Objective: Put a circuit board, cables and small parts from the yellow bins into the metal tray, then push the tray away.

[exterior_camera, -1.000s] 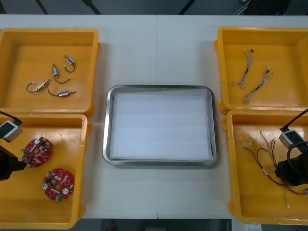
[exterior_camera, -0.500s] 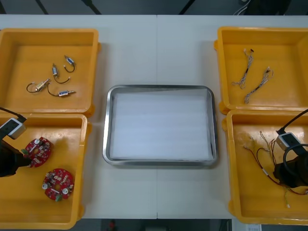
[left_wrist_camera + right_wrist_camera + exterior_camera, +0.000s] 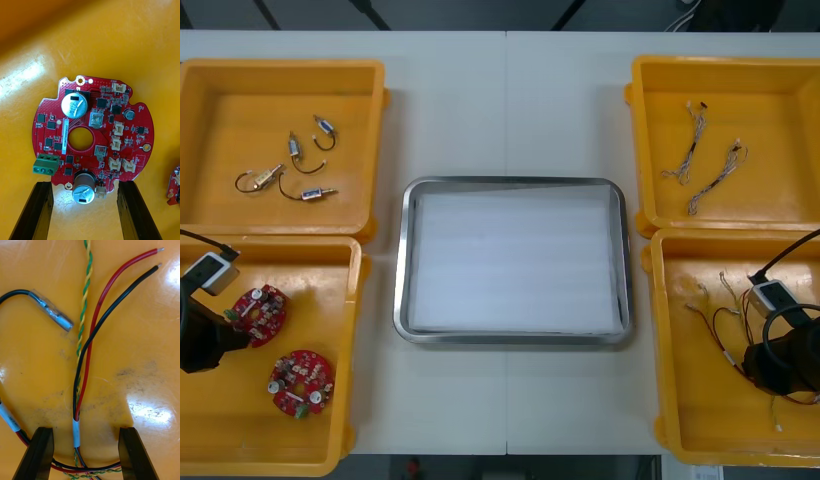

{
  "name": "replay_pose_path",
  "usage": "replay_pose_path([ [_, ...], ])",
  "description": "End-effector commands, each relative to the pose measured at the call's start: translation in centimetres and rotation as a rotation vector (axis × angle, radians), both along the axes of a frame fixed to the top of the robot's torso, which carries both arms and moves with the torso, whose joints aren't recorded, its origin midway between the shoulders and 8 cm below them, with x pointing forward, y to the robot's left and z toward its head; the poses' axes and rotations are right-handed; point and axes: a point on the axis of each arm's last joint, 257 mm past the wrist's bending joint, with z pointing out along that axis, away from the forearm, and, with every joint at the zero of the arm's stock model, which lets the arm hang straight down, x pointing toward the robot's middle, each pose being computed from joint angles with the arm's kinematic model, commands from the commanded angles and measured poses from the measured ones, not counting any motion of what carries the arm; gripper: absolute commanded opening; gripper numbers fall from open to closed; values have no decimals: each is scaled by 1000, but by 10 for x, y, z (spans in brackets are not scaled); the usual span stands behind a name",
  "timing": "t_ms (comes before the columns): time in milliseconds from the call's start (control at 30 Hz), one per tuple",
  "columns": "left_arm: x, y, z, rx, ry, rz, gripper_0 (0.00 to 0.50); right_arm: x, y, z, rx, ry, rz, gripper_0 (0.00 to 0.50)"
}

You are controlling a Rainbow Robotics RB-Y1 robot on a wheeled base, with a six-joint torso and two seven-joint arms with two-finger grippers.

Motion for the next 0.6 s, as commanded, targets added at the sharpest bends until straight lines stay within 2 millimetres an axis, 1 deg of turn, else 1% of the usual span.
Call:
replay_pose_path([
  [33,11,7,10,70,-36,-82,500,-15,12,-11,10,26,36,317],
  [67,11,7,10,70,-36,-79,500,-16,13,-12,12,27,36,164],
  [133,11,8,10,71,-36,-75,500,-16,12,-12,12,28,35,32],
  [167,11,8,10,69,-37,-71,500,-16,12,-12,12,28,35,0],
  [400,10,13,3,57,-28,-46,500,-13,11,-10,1,22,44,0],
  [500,10,11,0,47,-33,-42,500,-9,9,-6,-9,10,55,0],
  [600,11,11,0,44,-35,-38,500,-4,9,5,-25,-10,74,0],
])
